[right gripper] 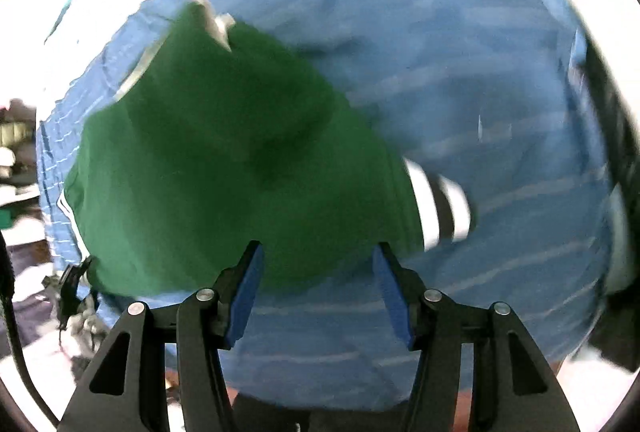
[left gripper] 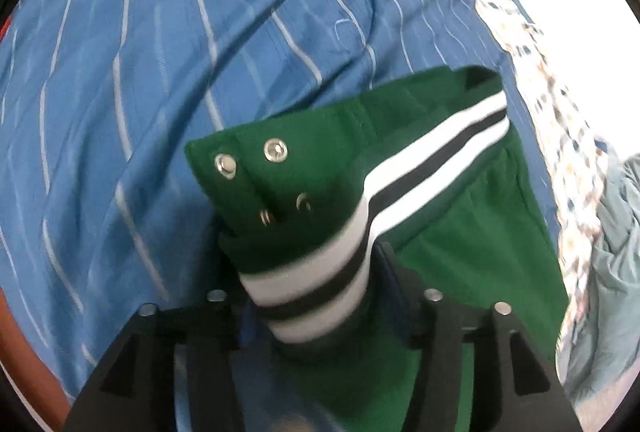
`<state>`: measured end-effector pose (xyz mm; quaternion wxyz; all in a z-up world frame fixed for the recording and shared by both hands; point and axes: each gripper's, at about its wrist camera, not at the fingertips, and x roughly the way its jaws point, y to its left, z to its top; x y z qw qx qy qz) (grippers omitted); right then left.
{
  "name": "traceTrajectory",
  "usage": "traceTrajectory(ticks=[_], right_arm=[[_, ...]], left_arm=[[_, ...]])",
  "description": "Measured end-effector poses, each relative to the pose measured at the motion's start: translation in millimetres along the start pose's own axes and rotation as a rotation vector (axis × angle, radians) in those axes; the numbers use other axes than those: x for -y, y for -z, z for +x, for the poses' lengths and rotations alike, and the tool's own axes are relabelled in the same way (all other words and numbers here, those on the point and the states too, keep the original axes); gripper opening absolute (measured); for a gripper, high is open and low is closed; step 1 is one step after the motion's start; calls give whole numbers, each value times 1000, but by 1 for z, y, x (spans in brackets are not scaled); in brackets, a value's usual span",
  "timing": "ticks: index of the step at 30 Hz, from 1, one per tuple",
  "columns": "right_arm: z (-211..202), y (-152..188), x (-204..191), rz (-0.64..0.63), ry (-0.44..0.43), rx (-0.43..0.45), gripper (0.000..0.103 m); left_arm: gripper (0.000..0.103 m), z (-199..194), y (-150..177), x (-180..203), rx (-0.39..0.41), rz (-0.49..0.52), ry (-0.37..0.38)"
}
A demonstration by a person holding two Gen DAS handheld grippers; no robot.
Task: Fold large clothes
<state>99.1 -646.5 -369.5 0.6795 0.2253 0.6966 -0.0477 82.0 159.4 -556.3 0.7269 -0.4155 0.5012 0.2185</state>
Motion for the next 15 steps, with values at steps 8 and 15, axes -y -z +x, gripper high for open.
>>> traceTrajectory(ticks=[8, 15], right_arm=[[23, -130, -81, -234, -10, 180, 80], [81, -159, -113, -278, -145, 12, 15]], left_arm=[[66, -53, 35, -14, -4, 117, -239], [91, 7, 68, -25, -68, 311, -512]])
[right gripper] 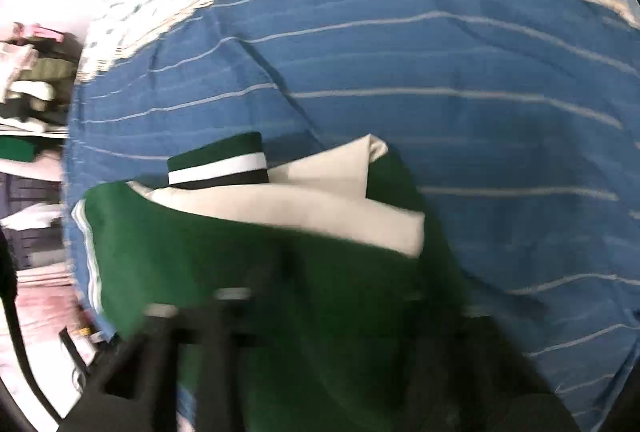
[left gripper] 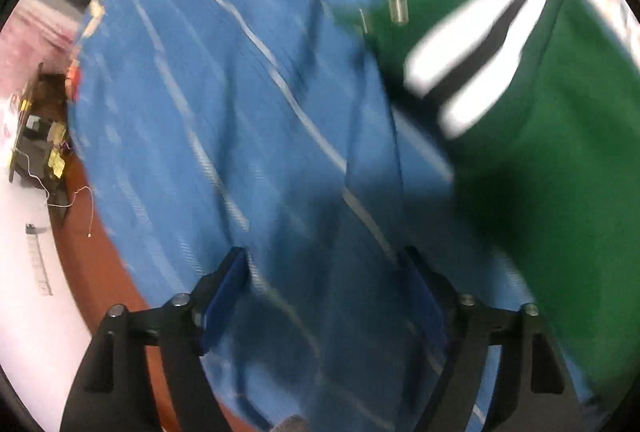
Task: Fold large clothes
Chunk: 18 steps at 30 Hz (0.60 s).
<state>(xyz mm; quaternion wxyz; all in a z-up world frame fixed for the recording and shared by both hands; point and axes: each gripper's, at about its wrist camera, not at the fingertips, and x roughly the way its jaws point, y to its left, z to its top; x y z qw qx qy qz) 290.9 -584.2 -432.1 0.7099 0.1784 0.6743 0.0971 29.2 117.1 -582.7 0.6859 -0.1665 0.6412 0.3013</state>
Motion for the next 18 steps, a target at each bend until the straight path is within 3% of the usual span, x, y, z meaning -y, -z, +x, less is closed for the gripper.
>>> traceTrajectory(ticks=[1, 4, 7, 11, 14, 16, 18], right_arm=[[-5, 7, 1, 23, -4, 40, 15], [-29, 10, 6, 129, -44, 150, 12], [-39, 17, 13, 171, -32, 198, 12], [-9, 8, 23, 211, 42, 177, 12], [36, -7, 35, 244, 97, 31, 21], [33, -14, 35, 263, 114, -6, 25], [12, -16, 25, 219, 221, -17, 40]], left_arm=[[102, 8, -2, 8, 10, 21, -44], [103, 17, -9, 17, 27, 26, -88], [103, 19, -10, 18, 57, 15, -74], [103, 19, -5, 16, 76, 12, -61], [103, 14, -2, 8, 69, 9, -48], [103, -1, 7, -15, 52, -20, -6], [103, -19, 8, -32, 64, -82, 65]])
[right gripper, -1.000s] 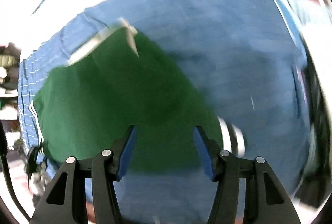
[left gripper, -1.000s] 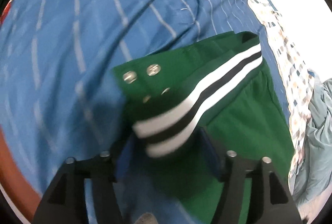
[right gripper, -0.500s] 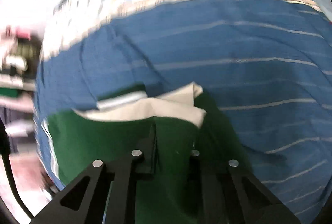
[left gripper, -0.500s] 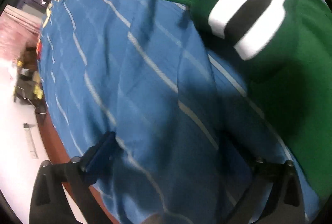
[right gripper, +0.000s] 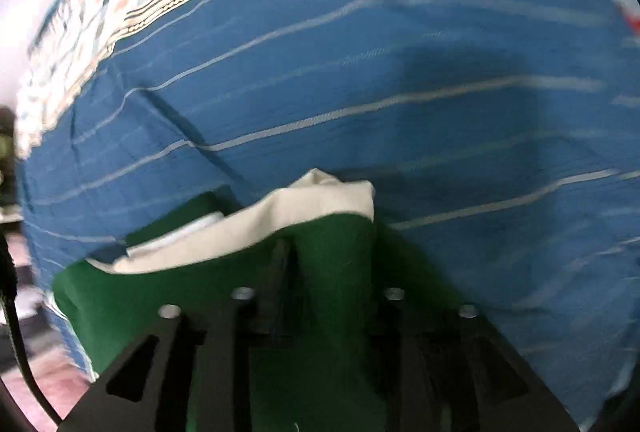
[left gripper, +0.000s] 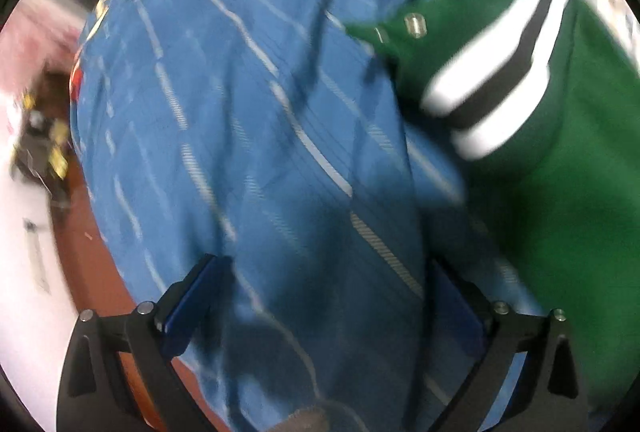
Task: Fold large clothes
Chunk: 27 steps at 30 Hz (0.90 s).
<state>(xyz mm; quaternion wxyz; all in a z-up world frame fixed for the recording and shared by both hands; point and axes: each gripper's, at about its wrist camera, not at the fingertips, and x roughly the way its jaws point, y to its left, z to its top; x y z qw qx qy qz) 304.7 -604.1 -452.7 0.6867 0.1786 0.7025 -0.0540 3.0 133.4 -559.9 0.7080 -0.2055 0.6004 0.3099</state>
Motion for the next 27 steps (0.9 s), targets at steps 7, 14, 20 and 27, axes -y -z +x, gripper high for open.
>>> traceTrajectory(ticks=[7, 14, 20, 27], right_arm=[[-93, 43, -27, -101, 98, 232, 42], [0, 57, -126, -241, -259, -4, 28], [52, 38, -144, -212, -272, -82, 24], [11, 53, -94, -146, -412, -120, 25]], left_arm=[[103, -37, -17, -15, 25, -193, 278], [103, 3, -50, 14, -58, -283, 516], [102, 12, -70, 41, 7, -266, 518], [27, -16, -106, 58, 131, -263, 411]])
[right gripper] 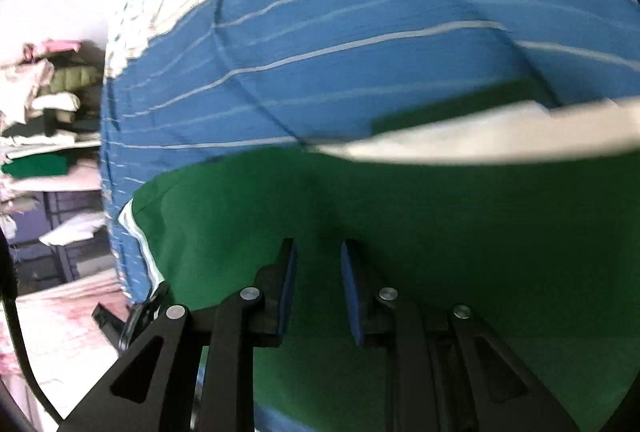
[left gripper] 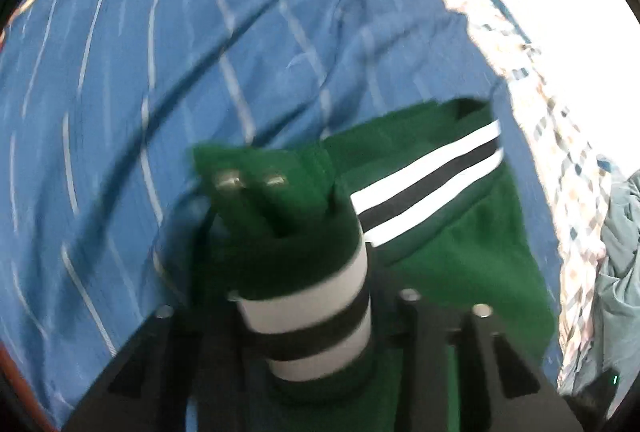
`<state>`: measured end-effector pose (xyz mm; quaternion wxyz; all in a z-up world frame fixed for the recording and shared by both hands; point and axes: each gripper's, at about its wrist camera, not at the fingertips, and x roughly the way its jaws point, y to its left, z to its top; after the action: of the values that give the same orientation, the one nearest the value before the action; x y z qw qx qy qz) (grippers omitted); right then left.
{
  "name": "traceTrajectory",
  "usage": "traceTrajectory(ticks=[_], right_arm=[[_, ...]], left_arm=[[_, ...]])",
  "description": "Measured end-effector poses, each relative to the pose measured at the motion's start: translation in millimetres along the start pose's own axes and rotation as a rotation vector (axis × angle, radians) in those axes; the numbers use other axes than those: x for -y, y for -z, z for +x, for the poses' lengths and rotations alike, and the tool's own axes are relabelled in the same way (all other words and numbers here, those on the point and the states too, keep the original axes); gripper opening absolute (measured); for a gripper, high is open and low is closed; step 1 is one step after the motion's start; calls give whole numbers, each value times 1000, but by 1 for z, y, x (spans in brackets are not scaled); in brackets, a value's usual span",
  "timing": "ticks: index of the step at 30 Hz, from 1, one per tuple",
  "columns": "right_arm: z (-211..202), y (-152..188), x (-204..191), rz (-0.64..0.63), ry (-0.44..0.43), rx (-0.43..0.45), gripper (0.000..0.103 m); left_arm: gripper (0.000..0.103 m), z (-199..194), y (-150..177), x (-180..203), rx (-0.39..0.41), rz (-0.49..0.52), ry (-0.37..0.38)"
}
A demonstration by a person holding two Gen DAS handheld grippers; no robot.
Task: Fold large clothes
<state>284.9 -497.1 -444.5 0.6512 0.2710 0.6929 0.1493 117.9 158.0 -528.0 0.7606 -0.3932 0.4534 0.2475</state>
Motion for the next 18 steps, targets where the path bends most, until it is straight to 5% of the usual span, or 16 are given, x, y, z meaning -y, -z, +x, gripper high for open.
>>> traceTrajectory(ticks=[5, 10, 14, 18], right_arm=[[-54, 48, 25, 32, 61, 39, 27], [-70, 94, 28, 31, 118, 18, 28], [-34, 117, 45, 57, 86, -59, 28], [35, 122, 61, 78, 104, -139, 28]], left_arm=[[24, -51, -25, 19, 117, 64, 22], [23, -121, -62, 30, 294, 203, -33], [23, -155, -67, 44, 363, 344, -72], [23, -169, -36, 83, 399, 534, -76]])
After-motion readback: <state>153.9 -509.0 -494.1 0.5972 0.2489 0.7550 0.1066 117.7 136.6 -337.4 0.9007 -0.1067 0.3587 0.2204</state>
